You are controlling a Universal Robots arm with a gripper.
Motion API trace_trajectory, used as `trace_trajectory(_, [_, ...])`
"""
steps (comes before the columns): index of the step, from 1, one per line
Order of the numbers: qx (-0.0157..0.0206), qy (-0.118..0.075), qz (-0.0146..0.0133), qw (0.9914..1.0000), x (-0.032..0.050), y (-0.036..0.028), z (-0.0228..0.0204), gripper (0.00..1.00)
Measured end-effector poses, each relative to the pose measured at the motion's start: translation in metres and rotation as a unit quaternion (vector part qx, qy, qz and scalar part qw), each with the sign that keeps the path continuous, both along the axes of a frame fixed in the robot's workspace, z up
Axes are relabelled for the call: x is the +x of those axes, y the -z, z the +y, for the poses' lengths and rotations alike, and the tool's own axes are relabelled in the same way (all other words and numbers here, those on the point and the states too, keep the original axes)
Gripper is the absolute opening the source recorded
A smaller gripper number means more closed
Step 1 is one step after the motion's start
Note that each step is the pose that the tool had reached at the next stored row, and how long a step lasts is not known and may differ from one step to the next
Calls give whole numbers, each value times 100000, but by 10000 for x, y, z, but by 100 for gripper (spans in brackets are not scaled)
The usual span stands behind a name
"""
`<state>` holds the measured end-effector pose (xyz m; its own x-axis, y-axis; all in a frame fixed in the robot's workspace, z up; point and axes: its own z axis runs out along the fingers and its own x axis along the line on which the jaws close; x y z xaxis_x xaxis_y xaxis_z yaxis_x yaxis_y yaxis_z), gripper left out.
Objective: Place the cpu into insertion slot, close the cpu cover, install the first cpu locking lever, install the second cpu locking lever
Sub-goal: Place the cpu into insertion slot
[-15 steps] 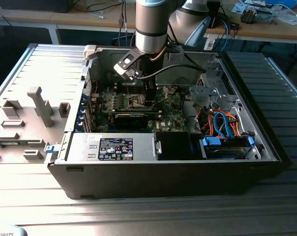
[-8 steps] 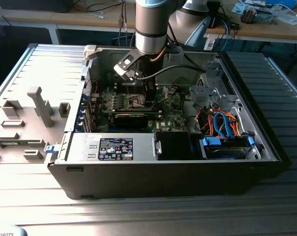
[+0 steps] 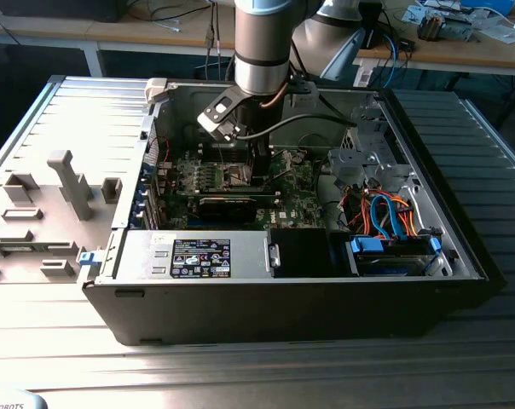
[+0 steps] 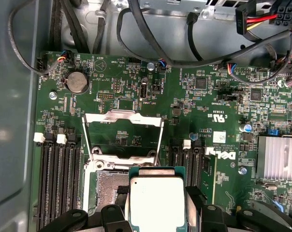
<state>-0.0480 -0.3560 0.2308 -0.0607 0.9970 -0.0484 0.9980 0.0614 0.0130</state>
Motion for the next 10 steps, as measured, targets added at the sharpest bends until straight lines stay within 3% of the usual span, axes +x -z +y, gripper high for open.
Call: trace_trajectory(10, [1,0,2,100000,0,20,0,54])
